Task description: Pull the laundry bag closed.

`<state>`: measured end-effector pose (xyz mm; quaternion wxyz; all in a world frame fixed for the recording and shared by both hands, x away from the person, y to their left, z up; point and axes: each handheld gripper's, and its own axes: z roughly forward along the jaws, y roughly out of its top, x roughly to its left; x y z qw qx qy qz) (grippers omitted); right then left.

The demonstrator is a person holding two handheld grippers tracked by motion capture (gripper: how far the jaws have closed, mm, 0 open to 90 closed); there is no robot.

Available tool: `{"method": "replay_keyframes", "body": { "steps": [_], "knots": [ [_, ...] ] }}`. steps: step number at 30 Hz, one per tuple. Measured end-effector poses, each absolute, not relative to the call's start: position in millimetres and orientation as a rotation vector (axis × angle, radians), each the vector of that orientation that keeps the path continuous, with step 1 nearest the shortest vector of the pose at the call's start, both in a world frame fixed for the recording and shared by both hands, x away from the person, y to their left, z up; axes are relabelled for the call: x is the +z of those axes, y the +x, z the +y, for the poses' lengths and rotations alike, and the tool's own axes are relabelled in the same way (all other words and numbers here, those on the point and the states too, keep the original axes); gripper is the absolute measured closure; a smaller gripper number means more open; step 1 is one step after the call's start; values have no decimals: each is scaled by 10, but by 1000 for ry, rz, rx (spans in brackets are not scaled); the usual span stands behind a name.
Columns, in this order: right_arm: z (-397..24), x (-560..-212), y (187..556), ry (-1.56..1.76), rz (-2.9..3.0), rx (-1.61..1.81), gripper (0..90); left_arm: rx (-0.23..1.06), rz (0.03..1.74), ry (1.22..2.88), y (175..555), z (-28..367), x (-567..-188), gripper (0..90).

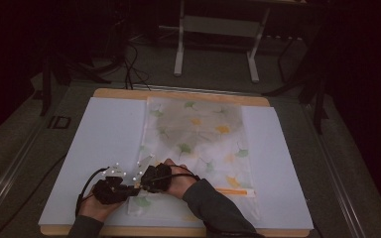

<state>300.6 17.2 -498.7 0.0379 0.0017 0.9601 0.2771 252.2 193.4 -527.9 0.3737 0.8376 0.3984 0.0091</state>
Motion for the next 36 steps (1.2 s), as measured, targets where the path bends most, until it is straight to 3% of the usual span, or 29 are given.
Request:
{"method": "replay_keyframes", "body": {
  "steps": [36],
  "knots": [
    [149, -5087, 3038, 22, 2962, 843, 850, 37, 1003, 2154, 2505, 1930, -5260, 873]
  ]
}}
